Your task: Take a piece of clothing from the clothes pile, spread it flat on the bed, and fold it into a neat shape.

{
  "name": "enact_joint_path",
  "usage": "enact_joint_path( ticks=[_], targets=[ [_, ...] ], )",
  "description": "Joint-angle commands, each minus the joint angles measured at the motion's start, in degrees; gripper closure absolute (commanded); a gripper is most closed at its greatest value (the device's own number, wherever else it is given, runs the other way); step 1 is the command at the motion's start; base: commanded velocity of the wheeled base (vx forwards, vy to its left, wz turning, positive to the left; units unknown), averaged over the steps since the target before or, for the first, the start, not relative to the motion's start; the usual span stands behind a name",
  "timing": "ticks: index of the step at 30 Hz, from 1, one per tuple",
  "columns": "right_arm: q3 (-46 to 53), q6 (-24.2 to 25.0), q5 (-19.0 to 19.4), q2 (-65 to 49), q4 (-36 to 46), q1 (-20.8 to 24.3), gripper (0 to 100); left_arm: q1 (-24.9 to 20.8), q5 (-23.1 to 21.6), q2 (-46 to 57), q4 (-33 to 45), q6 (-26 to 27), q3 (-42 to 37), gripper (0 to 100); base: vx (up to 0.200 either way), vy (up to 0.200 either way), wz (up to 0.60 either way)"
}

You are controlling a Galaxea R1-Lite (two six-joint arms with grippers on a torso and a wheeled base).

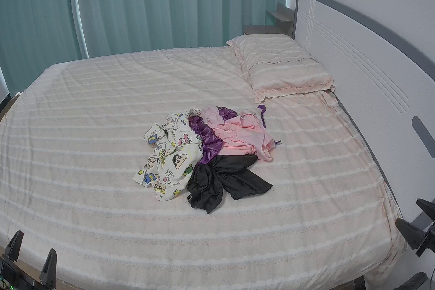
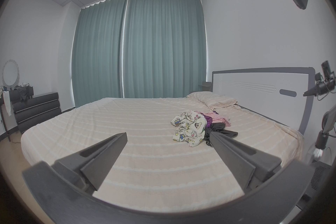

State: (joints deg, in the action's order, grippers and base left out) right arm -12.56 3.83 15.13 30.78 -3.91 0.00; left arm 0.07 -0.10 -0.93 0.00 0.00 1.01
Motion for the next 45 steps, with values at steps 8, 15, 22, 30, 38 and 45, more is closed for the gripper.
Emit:
enact_joint_path(
  ticks=[8,15,22,30,38,45],
  targets=[
    [-8.8,15.77,4.03,61.24,-33.18,7.91,0,0.01,0.01,0.93,0.0,0.0,-1.01,0,0.0,0.0,0.0],
    [-16.54,26.32,-5.2,83.56,-50.84,12.39,0,0.01,0.01,0.93,0.0,0.0,-1.01,0,0.0,0.0,0.0],
    [-26.12,36.07,-9.06,92.88,-51.9,16.08,0,0.01,0.01,0.93,-0.09,-0.18,-1.01,0,0.0,0.0,0.0],
    [-36.75,43.11,-13.11,102.9,-51.9,18.72,0,0.01,0.01,0.93,-0.09,-0.44,-1.01,0,0.0,0.0,0.0],
    [-43.34,43.11,-13.63,108.96,-51.46,20.3,0,0.01,0.01,0.93,-0.09,-0.62,-0.92,0,0.0,0.0,0.0],
    [-46.86,42.93,-14.78,112.13,-50.93,22.5,0,0.01,0.01,0.93,-0.09,-0.62,-1.01,0,0.0,0.0,0.0]
  ],
)
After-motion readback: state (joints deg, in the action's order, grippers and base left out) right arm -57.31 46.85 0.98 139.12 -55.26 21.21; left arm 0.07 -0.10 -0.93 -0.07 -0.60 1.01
